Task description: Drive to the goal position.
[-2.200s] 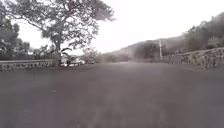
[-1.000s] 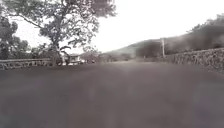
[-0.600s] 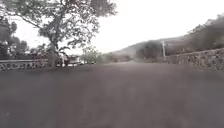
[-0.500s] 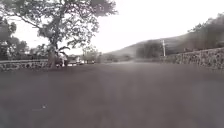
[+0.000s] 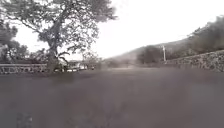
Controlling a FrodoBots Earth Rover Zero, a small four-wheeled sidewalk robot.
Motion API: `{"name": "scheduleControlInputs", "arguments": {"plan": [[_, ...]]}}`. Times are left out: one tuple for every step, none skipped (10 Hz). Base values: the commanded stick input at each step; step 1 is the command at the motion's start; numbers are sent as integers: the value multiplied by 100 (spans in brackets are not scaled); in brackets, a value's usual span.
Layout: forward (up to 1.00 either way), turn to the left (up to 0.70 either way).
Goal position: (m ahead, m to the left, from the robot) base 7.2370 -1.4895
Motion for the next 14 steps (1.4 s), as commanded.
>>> {"name": "scheduleControlInputs", "arguments": {"plan": [[70,0],[70,0],[70,0],[70,0],[70,0],[70,0],[70,0],[70,0],[70,0],[70,0],[70,0],[70,0],[70,0],[70,0]]}}
